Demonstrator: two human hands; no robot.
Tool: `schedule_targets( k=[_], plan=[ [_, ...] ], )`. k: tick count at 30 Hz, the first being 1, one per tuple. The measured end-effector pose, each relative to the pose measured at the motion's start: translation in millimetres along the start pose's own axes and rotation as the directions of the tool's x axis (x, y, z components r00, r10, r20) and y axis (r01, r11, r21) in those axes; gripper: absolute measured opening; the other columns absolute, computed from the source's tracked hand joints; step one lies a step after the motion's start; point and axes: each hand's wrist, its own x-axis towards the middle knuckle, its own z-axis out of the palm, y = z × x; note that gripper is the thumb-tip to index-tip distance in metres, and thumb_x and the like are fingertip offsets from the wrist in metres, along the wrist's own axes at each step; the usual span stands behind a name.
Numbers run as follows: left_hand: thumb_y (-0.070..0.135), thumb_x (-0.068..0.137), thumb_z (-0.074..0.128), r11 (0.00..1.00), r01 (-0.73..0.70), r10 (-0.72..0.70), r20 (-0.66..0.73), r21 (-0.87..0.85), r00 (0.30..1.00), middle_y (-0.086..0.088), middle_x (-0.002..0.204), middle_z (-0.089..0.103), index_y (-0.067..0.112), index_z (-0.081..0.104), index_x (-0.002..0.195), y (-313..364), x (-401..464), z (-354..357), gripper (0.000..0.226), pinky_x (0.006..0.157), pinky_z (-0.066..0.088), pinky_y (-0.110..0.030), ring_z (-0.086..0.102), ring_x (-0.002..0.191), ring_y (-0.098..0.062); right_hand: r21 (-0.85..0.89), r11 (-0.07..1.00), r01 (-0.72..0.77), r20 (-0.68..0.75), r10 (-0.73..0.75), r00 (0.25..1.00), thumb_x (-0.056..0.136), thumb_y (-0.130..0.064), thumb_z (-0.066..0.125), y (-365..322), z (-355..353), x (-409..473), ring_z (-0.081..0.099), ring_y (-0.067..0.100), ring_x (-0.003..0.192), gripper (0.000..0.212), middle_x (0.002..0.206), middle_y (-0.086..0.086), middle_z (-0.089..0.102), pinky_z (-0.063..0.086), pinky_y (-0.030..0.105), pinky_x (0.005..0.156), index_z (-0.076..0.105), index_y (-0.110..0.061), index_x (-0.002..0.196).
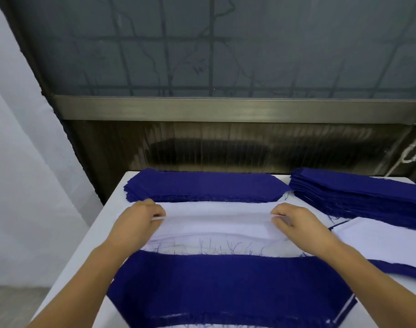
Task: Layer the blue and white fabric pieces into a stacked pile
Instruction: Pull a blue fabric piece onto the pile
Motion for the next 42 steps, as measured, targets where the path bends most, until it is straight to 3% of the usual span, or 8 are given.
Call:
schedule_targets(
  k=[10, 14, 18, 21, 27, 32, 38, 42],
  plan=[
    [0.03, 0.088, 0.065, 0.924, 0.003, 0.205, 0.501, -0.383, 0.841, 0.031, 0.097, 0.064, 0.045, 0.068, 0.092, 21, -67, -36, 0.015, 0.08, 0.046, -0.009, 0.06, 0.091, 0.006, 0.208, 0.948, -0.24, 0.526, 0.098, 0.845, 0.084, -0.049, 0.056, 12, -41, -92, 0.055, 0.004, 0.073, 0.03, 0.079, -0.001, 0.062, 0.044, 0.029, 0.073, 0.064, -0.021, 0.086],
    [0.026, 0.091, 0.062, 0.952, 0.012, 0.09, 0.315, -0.305, 0.945, 0.02, 0.094, 0.065, 0.041, 0.065, 0.088, 30, -58, -36, 0.015, 0.081, 0.048, -0.013, 0.06, 0.089, -0.002, 0.179, 0.96, -0.216, 0.278, 0.161, 0.947, 0.093, -0.024, 0.058, 9, -40, -83, 0.061, 0.027, 0.08, 0.014, 0.088, 0.008, 0.063, 0.049, 0.036, 0.073, 0.065, -0.016, 0.085],
    [0.019, 0.086, 0.068, 0.923, -0.078, 0.046, -0.092, -0.377, 0.995, 0.025, 0.086, 0.062, 0.04, 0.064, 0.083, 33, -56, -38, 0.021, 0.068, 0.043, -0.004, 0.057, 0.09, 0.004, 0.113, 0.994, -0.009, -0.132, 0.024, 0.991, 0.094, -0.019, 0.055, 0, -40, -83, 0.059, 0.007, 0.088, 0.02, 0.093, -0.019, 0.063, 0.05, 0.019, 0.072, 0.063, -0.035, 0.086],
    [0.013, 0.082, 0.074, 0.926, -0.181, 0.147, -0.127, -0.332, 0.981, 0.024, 0.087, 0.059, 0.037, 0.066, 0.081, 28, -72, -32, 0.026, 0.074, 0.043, -0.004, 0.057, 0.093, 0.001, -0.063, 0.986, 0.153, -0.275, -0.164, 0.947, 0.092, -0.013, 0.059, 8, -25, -98, 0.057, -0.001, 0.092, 0.018, 0.093, -0.026, 0.061, 0.044, 0.011, 0.077, 0.066, -0.03, 0.092],
    [-0.003, 0.074, 0.076, 0.919, -0.332, 0.34, 0.001, -0.212, 0.94, 0.025, 0.087, 0.057, 0.029, 0.07, 0.081, 21, -113, 16, 0.033, 0.077, 0.04, -0.011, 0.05, 0.085, 0.006, -0.333, 0.873, 0.356, -0.192, -0.433, 0.881, 0.103, -0.037, 0.028, 36, 21, -134, 0.062, 0.009, 0.092, 0.052, 0.102, -0.009, 0.068, 0.045, 0.02, 0.085, 0.076, -0.02, 0.092],
    [-0.002, 0.08, 0.068, 0.938, -0.293, 0.301, 0.015, -0.186, 0.953, 0.026, 0.092, 0.055, 0.029, 0.073, 0.09, 16, -116, 24, 0.032, 0.082, 0.04, -0.013, 0.053, 0.087, 0.004, -0.325, 0.876, 0.356, -0.176, -0.426, 0.888, 0.095, -0.026, 0.041, 41, 25, -136, 0.06, 0.008, 0.092, 0.037, 0.103, -0.008, 0.069, 0.045, 0.02, 0.083, 0.077, -0.019, 0.091],
    [0.061, 0.082, 0.05, 0.938, -0.25, 0.288, 0.14, -0.241, 0.947, 0.028, 0.093, 0.054, 0.041, 0.063, 0.092, 17, -112, 18, 0.025, 0.083, 0.041, -0.014, 0.049, 0.093, 0.006, -0.246, 0.923, 0.297, -0.102, -0.33, 0.938, 0.09, -0.043, 0.05, 34, 17, -139, 0.063, 0.004, 0.091, 0.033, 0.104, -0.014, 0.068, 0.044, 0.016, 0.084, 0.077, -0.023, 0.093],
    [0.066, 0.081, 0.049, 0.926, -0.236, 0.287, 0.142, -0.296, 0.947, 0.026, 0.09, 0.054, 0.042, 0.06, 0.083, 25, -102, 23, 0.027, 0.081, 0.039, -0.012, 0.049, 0.093, 0.006, -0.24, 0.932, 0.272, -0.066, -0.295, 0.953, 0.09, -0.054, 0.048, 23, 20, -134, 0.061, 0.002, 0.092, 0.04, 0.104, -0.016, 0.066, 0.041, 0.015, 0.086, 0.074, -0.025, 0.097]
  ],
)
